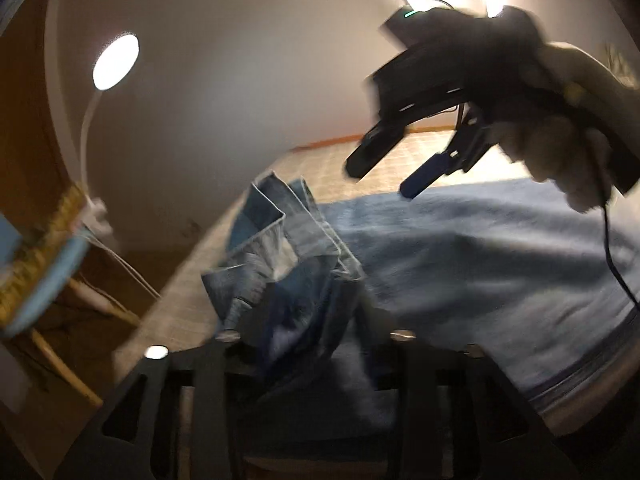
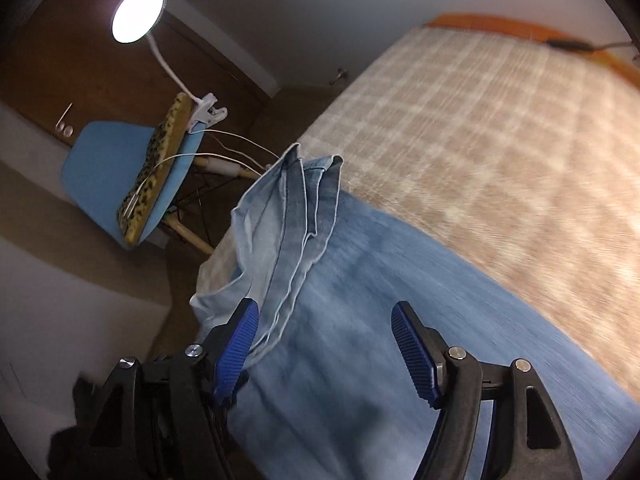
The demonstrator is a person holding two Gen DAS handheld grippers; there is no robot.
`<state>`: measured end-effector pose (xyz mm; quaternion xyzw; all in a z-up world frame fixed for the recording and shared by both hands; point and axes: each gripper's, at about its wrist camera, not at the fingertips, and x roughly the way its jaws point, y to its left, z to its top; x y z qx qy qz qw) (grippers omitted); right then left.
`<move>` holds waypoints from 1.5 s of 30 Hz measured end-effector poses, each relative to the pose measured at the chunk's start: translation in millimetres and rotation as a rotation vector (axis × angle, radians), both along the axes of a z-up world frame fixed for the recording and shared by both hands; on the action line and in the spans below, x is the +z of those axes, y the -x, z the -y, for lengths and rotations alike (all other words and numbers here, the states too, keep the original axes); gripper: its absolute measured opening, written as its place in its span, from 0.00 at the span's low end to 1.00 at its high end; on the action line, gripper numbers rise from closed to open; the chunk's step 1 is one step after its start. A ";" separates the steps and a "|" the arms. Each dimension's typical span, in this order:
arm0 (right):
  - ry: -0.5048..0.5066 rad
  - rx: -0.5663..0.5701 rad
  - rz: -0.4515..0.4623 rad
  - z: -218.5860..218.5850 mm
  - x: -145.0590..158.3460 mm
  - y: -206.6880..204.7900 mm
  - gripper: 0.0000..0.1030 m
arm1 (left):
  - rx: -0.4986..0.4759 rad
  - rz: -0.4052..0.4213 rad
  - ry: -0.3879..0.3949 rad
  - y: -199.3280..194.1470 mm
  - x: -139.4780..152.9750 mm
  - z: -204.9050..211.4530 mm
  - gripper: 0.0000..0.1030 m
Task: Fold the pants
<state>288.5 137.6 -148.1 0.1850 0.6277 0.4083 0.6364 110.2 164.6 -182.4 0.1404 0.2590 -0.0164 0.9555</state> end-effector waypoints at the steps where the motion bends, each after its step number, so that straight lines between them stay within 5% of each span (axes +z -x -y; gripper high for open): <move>1: -0.006 -0.002 -0.016 -5.9 -5.5 -1.2 0.70 | 0.017 0.021 -0.031 3.6 -2.2 3.5 0.55; 6: -0.067 -0.045 -0.091 -26.5 -20.1 -4.6 0.72 | 0.098 0.079 -0.043 8.5 -7.2 1.0 0.55; 9: -0.070 -0.032 -0.024 -32.6 -0.9 -1.4 0.71 | 0.140 0.107 -0.017 13.6 -4.8 1.3 0.55; 12: -0.098 0.051 0.101 -44.5 29.9 7.3 0.70 | 0.153 0.129 -0.017 19.9 -2.5 1.4 0.55; 19: -0.121 0.220 0.055 -93.2 31.4 13.3 0.69 | 0.227 0.120 0.025 20.5 -4.1 -9.6 0.58; 21: -0.126 0.243 0.023 -104.0 22.5 16.0 0.63 | 0.250 0.121 0.042 22.6 -3.8 -13.9 0.64; 24: -0.137 0.327 0.023 -107.1 19.9 24.2 0.34 | 0.267 0.101 0.079 22.6 -3.9 -20.6 0.68; 28: -0.080 0.447 0.082 -102.0 21.4 39.9 0.30 | 0.251 0.034 0.146 15.3 -7.7 -29.8 0.73; 33: -0.059 0.410 0.083 -75.6 15.6 41.1 0.37 | 0.225 0.021 0.206 14.2 -6.6 -31.9 0.72; 36: -0.080 0.322 0.068 -55.6 17.1 31.5 0.57 | 0.177 0.069 0.168 18.4 -0.6 -23.2 0.54; 38: -0.073 0.233 0.061 -38.6 15.4 23.7 0.79 | 0.113 0.090 0.079 22.1 1.5 -9.3 0.27; 41: -0.092 0.133 0.010 -17.2 6.8 12.3 0.80 | -0.003 0.078 -0.015 28.6 -1.6 9.0 0.17; 45: -0.103 0.027 -0.055 -4.9 -10.1 -2.4 0.81 | -0.037 0.050 0.027 34.3 -2.9 11.5 0.12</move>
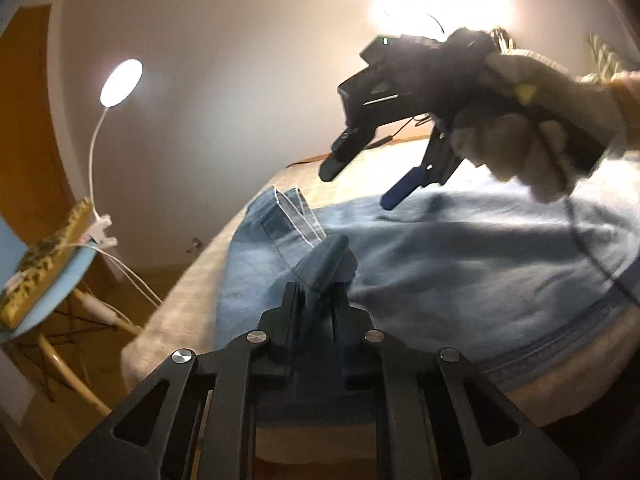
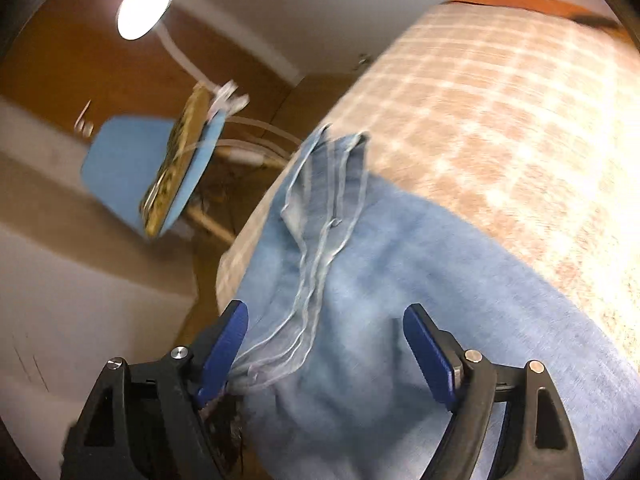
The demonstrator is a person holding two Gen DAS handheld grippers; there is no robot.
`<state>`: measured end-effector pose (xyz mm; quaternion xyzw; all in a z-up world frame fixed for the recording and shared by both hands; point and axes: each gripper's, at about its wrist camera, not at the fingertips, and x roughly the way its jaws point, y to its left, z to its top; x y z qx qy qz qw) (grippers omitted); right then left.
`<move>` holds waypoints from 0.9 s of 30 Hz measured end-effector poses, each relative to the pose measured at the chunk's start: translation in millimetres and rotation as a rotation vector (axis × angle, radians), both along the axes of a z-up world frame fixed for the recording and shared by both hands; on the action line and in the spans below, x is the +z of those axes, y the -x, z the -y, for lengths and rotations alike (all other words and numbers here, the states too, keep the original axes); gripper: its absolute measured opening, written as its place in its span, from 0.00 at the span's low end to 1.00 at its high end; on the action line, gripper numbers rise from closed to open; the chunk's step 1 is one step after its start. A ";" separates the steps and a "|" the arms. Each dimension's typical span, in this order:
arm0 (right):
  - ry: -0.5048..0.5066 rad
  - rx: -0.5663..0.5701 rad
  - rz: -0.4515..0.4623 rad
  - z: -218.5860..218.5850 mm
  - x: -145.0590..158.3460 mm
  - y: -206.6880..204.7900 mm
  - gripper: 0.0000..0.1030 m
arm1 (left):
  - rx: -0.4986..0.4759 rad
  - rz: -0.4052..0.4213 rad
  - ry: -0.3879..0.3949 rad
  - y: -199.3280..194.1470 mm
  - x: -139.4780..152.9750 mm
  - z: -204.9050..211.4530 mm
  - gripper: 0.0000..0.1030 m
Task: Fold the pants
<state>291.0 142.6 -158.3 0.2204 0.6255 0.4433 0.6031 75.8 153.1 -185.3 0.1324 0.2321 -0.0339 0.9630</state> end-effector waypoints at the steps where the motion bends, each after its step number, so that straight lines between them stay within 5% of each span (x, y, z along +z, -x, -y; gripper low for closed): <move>1: -0.011 -0.026 -0.021 1.0 -3.7 -4.9 0.81 | 0.006 0.005 0.023 1.9 2.3 -2.9 0.11; 10: -0.018 -0.107 -0.021 -30.5 -4.8 -51.7 0.83 | 0.030 0.045 0.167 6.6 27.9 -23.7 0.07; 15: 0.010 -0.088 -0.016 -64.2 -4.1 -68.1 0.83 | 0.013 0.046 0.154 6.2 30.8 -25.0 0.07; 18: 0.071 -0.050 0.036 -87.2 1.5 -66.9 0.70 | 0.011 0.043 0.138 5.4 29.0 -24.4 0.07; 20: 0.105 -0.022 0.046 -97.4 1.2 -63.9 0.40 | 0.001 0.034 0.110 4.9 26.3 -21.0 0.07; 24: 0.172 0.031 0.089 -109.4 3.5 -56.3 0.26 | -0.044 -0.039 0.065 0.3 17.0 -7.6 0.10; 27: 0.179 0.037 0.094 -109.7 4.1 -58.8 0.22 | -0.085 -0.076 0.028 -2.5 8.9 5.2 0.45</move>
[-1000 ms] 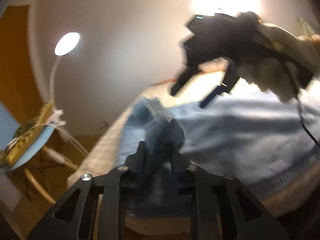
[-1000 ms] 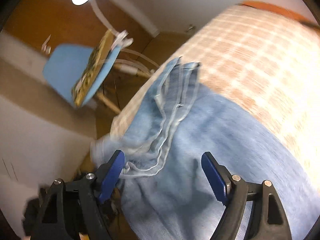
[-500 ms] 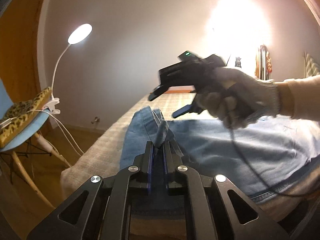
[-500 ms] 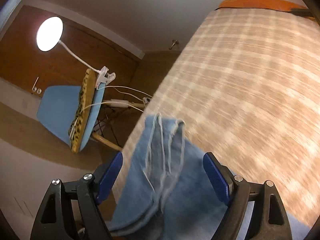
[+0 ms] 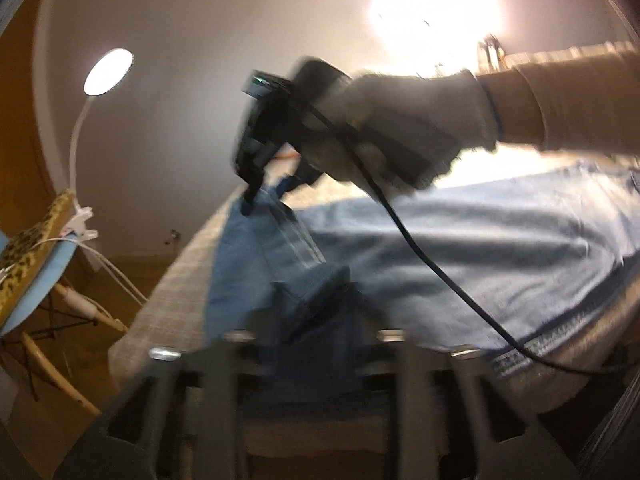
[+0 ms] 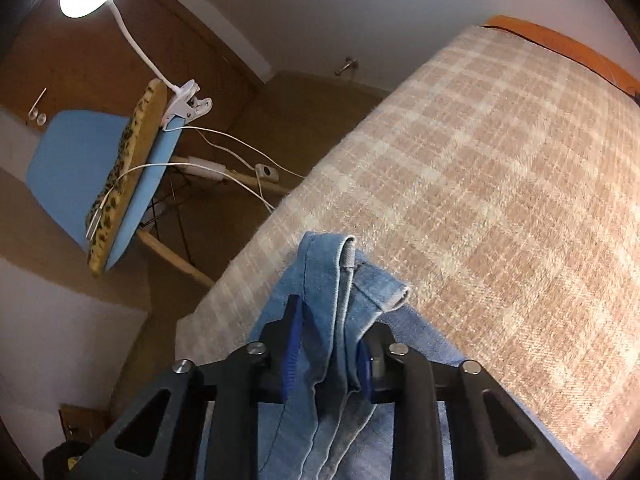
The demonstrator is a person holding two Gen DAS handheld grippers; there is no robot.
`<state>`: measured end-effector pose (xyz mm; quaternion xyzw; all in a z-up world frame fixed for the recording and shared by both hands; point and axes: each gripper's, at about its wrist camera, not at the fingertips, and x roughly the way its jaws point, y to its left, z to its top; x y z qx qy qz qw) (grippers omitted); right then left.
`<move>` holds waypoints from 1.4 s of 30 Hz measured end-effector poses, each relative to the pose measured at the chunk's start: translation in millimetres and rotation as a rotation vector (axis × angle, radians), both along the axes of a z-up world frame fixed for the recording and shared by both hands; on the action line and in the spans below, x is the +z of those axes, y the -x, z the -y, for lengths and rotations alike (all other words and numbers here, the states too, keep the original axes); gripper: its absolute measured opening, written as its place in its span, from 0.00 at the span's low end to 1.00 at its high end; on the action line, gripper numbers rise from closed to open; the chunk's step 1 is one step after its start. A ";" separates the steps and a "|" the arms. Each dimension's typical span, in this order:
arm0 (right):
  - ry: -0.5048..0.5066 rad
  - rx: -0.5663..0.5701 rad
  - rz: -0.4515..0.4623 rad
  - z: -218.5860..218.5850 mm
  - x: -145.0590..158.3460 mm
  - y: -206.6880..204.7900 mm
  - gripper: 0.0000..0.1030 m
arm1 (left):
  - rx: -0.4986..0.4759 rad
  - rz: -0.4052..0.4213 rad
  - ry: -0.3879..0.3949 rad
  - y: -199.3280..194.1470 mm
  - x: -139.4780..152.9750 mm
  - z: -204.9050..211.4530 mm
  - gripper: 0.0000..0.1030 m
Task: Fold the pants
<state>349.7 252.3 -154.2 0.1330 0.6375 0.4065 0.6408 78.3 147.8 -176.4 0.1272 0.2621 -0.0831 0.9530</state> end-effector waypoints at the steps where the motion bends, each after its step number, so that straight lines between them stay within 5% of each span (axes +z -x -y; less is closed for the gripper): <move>1: 0.000 -0.006 -0.004 0.6 0.4 -1.6 0.22 | -0.014 -0.002 -0.015 0.9 -1.7 4.3 0.51; 9: -0.019 -0.016 -0.015 5.1 2.3 -10.7 0.21 | -0.027 -0.047 -0.174 -15.0 -18.9 26.1 0.52; 14: -0.030 -0.013 -0.053 6.8 -6.1 -11.4 0.39 | -0.067 -0.082 -0.165 -22.8 -19.8 19.6 0.52; 16: -0.040 -0.024 -0.075 8.9 -11.1 -12.4 0.45 | -0.076 -0.102 -0.123 -26.5 -18.3 13.2 0.49; 19: -0.041 -0.007 -0.088 6.1 -17.1 -11.0 0.45 | -0.080 -0.132 -0.065 -32.6 -16.4 2.1 0.30; 23: -0.017 0.014 -0.039 1.3 -14.0 -8.4 0.22 | -0.068 -0.135 0.061 -35.5 -2.5 -16.6 0.12; 29: -0.024 -0.014 -0.003 11.1 5.3 -13.4 0.08 | -0.041 -0.084 0.184 -26.7 26.8 -30.8 0.10; 42: 0.039 -0.055 0.175 101.7 107.2 -15.0 0.07 | -0.210 0.002 0.346 5.7 94.2 27.9 0.09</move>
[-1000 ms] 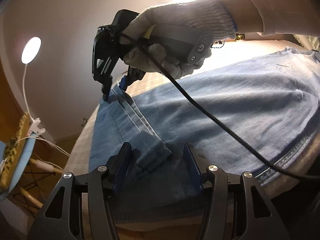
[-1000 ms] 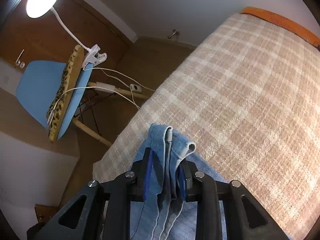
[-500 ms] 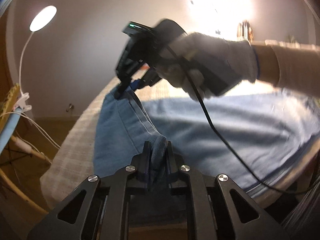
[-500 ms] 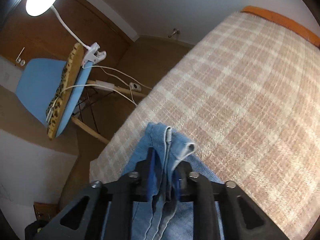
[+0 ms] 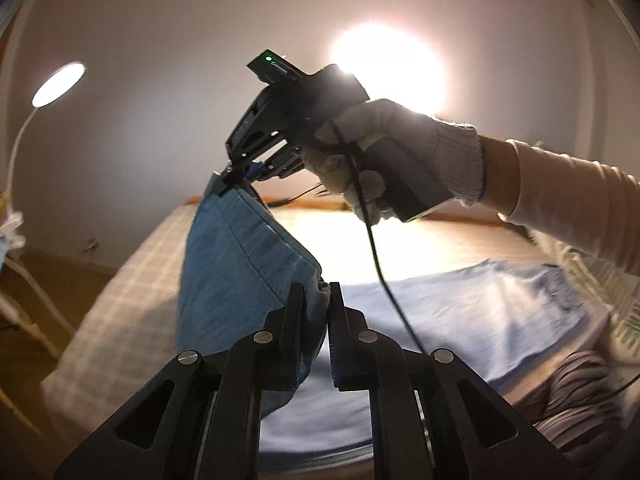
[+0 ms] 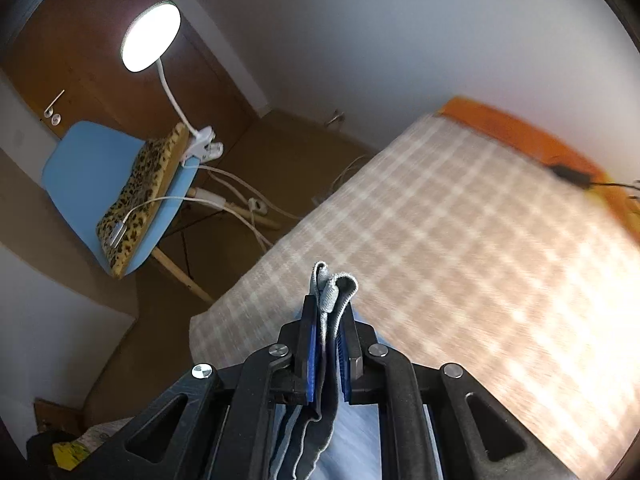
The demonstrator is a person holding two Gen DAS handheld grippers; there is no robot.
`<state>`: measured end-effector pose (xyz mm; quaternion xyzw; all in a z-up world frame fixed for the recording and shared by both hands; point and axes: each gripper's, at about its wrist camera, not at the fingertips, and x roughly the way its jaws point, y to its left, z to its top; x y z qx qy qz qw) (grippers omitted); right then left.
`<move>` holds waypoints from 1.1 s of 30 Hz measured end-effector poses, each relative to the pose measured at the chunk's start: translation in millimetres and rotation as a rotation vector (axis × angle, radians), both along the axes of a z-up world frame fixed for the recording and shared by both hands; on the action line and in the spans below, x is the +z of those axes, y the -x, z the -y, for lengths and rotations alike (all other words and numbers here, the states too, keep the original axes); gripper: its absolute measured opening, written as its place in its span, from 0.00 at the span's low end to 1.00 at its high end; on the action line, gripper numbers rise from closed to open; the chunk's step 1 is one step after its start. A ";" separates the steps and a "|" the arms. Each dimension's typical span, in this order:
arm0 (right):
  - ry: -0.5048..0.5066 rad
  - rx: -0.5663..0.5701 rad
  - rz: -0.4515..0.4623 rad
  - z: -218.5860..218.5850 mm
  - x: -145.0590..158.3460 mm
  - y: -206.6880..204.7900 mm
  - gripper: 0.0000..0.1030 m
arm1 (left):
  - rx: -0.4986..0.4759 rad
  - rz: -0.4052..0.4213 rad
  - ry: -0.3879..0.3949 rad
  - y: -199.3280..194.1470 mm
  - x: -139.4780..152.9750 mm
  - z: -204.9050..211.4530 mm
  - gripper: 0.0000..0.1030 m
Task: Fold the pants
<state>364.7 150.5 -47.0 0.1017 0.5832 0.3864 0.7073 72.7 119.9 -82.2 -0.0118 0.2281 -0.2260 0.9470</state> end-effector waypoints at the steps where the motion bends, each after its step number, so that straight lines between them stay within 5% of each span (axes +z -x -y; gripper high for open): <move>1: 0.005 -0.010 0.010 11.1 5.9 1.2 0.07 | -0.027 0.012 0.001 1.0 4.1 11.8 0.08; 8: 0.053 -0.150 0.046 128.3 34.5 23.5 0.07 | -0.201 0.051 0.018 18.8 25.7 85.9 0.07; 14: 0.083 -0.288 0.006 233.4 21.0 57.2 0.06 | -0.320 0.046 0.007 30.1 26.5 141.0 0.06; 19: 0.053 -0.375 -0.049 286.7 6.2 78.0 0.06 | -0.325 0.057 -0.040 37.1 23.2 161.4 0.06; 26: 0.012 -0.303 -0.029 273.9 17.9 90.0 0.06 | -0.223 0.070 -0.030 39.5 27.2 125.7 0.06; 33: 0.000 -0.150 -0.044 178.8 14.0 80.2 0.06 | -0.063 0.000 -0.031 27.6 -1.5 65.6 0.06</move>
